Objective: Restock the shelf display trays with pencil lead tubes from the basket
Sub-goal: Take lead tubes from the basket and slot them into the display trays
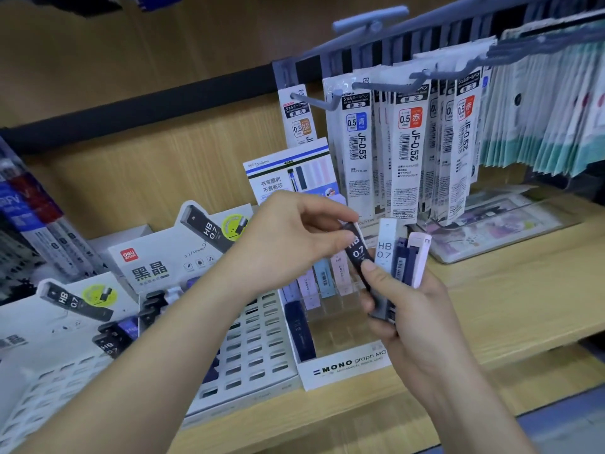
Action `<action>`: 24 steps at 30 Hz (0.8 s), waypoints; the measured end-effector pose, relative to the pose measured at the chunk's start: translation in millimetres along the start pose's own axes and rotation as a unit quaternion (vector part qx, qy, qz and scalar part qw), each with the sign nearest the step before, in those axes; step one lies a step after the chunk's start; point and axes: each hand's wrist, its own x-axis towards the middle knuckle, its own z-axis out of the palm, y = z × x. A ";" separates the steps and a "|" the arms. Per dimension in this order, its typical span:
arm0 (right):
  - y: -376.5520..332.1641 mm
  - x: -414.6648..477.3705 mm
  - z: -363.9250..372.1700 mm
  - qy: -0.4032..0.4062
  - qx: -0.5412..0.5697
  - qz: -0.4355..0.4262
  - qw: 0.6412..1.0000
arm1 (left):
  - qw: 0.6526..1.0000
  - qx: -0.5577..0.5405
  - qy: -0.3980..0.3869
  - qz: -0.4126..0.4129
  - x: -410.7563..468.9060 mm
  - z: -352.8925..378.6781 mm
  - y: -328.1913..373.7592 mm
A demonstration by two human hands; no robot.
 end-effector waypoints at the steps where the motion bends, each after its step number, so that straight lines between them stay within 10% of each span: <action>1: -0.4 -0.5 0.0 0.001 0.006 0.004 1.000 | 1.000 -0.021 0.022 -0.007 -1.2 -3.1 -1.3; 9: -2.7 0.8 -6.9 0.054 -0.002 0.048 0.997 | 0.987 -0.060 0.146 0.006 -15.1 -38.4 -10.0; 24: -11.7 -16.1 -3.2 -0.219 -0.019 0.123 0.968 | 0.994 -0.073 0.070 -0.039 -46.5 -10.4 -11.4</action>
